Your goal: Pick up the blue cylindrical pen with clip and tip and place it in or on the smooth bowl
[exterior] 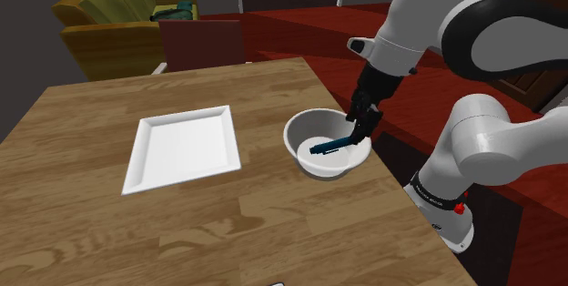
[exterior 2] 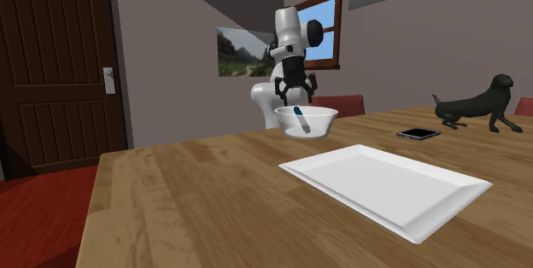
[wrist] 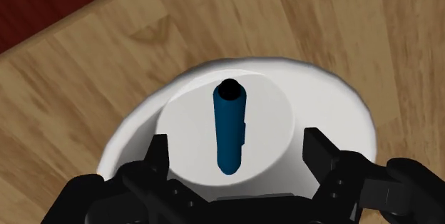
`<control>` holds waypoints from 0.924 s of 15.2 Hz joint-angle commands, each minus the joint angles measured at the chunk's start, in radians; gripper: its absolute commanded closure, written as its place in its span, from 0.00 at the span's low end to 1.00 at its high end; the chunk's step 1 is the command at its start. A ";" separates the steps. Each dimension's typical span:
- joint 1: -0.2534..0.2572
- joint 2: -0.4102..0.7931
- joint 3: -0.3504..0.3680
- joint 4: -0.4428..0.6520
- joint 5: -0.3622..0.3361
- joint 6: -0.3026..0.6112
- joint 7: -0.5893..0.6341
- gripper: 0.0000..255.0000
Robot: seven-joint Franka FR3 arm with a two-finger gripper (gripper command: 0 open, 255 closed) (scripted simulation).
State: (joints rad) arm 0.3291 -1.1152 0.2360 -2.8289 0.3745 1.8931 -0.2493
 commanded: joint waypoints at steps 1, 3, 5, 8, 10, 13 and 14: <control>0.000 0.000 0.000 0.000 0.000 0.000 0.000 0.00; -0.006 -0.007 -0.013 0.029 -0.013 -0.036 0.002 0.00; -0.017 -0.015 -0.038 0.089 -0.037 -0.106 0.005 0.00; -0.020 -0.016 -0.047 0.114 -0.046 -0.132 0.006 0.00; -0.020 -0.016 -0.047 0.114 -0.046 -0.132 0.006 0.00; -0.020 -0.016 -0.047 0.114 -0.046 -0.132 0.006 0.00; -0.020 -0.016 -0.047 0.114 -0.046 -0.132 0.006 0.00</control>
